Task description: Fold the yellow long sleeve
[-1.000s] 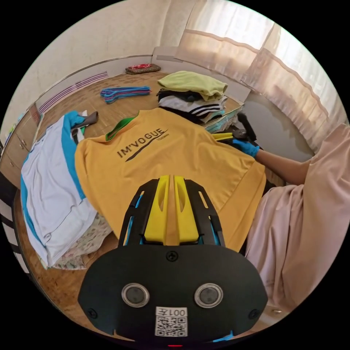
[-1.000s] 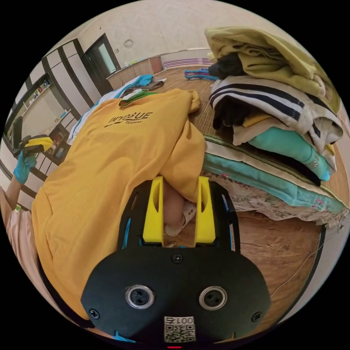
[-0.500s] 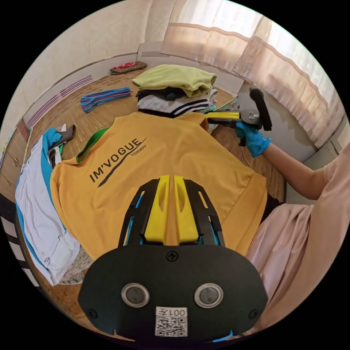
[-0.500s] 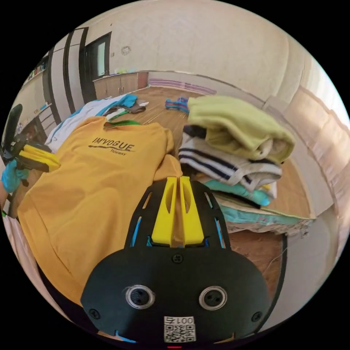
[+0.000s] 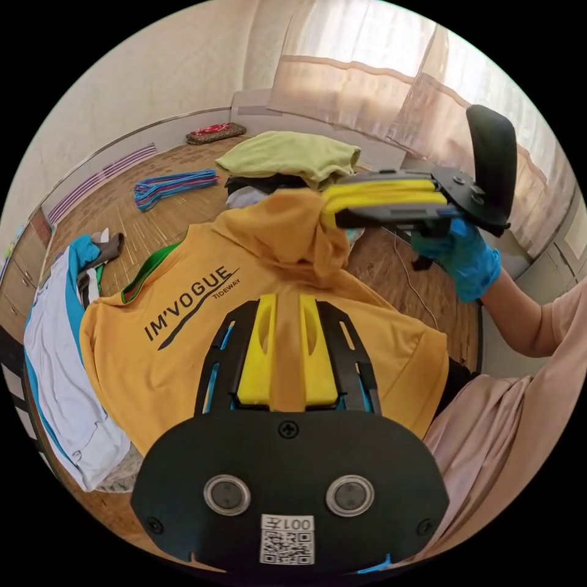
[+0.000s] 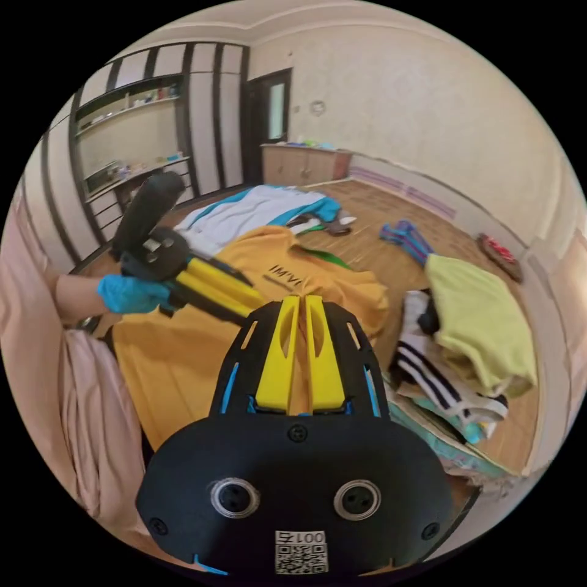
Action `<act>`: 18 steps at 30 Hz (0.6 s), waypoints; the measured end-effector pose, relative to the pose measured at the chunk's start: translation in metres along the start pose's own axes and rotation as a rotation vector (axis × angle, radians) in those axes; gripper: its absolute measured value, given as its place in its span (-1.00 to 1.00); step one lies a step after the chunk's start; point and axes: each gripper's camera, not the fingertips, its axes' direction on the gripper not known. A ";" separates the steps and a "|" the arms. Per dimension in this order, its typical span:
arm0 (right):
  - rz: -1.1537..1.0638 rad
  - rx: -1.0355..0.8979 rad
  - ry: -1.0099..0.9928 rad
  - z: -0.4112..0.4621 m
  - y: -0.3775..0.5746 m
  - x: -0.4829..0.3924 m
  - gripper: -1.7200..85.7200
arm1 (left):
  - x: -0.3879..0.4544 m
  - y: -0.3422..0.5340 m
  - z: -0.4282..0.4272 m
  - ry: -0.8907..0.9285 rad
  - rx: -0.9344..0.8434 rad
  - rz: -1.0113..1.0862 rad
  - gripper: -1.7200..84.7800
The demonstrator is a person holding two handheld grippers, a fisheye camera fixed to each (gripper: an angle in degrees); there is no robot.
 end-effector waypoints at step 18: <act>0.260 -0.236 -0.118 0.067 0.058 0.051 -0.71 | -0.013 0.025 0.028 -0.001 -0.072 -0.051 -0.87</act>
